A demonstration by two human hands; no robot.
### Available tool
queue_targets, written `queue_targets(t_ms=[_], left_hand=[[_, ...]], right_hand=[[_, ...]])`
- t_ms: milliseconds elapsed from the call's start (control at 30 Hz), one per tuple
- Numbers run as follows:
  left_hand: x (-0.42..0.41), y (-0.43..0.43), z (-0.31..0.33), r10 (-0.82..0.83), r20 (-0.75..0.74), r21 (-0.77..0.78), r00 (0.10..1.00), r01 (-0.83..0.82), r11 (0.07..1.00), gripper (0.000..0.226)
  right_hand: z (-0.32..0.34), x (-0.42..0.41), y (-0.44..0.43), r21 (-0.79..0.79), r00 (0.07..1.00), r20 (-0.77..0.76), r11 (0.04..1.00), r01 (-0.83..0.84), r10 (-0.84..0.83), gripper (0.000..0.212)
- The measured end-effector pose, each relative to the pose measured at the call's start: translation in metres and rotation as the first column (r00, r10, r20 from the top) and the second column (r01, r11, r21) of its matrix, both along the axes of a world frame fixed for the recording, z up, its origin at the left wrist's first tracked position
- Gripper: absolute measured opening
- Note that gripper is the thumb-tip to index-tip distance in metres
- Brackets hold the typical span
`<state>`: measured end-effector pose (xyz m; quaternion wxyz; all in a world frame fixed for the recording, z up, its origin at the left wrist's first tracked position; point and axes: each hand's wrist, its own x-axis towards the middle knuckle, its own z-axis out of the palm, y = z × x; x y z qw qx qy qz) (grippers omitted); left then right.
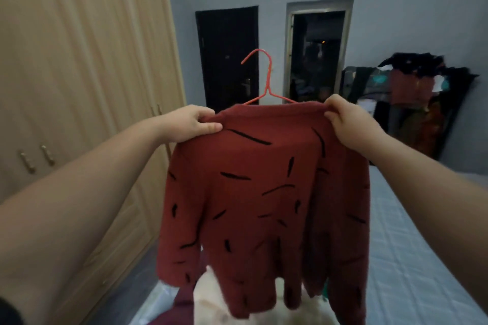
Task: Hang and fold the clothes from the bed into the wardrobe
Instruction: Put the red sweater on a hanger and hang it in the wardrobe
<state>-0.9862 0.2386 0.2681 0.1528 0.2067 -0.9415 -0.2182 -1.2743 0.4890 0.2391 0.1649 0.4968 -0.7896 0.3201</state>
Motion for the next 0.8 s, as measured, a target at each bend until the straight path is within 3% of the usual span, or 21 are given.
queue_targets(t_ms=[167, 300, 433, 533, 667, 800], left_hand=[[0.025, 0.005, -0.018, 0.125, -0.078, -0.028, 0.989, -0.127, 0.991, 0.015], [0.064, 0.001, -0.031, 0.228, 0.032, -0.149, 0.973, -0.221, 0.964, 0.012], [0.100, 0.007, -0.035, 0.333, -0.269, -0.214, 0.904, -0.393, 0.894, 0.016], [0.132, 0.015, -0.025, 0.377, -0.490, -0.161, 0.786, -0.506, 0.847, 0.017], [0.207, 0.014, -0.015, 0.443, -0.545, -0.188, 0.712, -0.619, 0.762, 0.019], [0.291, 0.019, -0.019, 0.493, -0.499, -0.231, 0.712, -0.658, 0.717, 0.019]], right_hand=[[-0.021, 0.013, -0.029, 0.022, 0.996, 0.034, 0.996, -0.084, 0.083, 0.013], [-0.023, 0.026, -0.043, 0.101, 0.974, 0.049, 0.969, -0.224, 0.220, 0.012], [-0.005, 0.055, -0.053, 0.257, 0.953, 0.121, 0.918, -0.301, 0.278, 0.007], [-0.002, 0.084, -0.060, 0.154, 0.931, 0.166, 0.923, -0.352, 0.327, 0.006], [-0.024, 0.126, -0.076, 0.047, 0.855, 0.362, 0.909, -0.415, 0.371, 0.016], [-0.038, 0.198, -0.102, 0.066, 0.845, 0.341, 0.887, -0.458, 0.411, 0.011]])
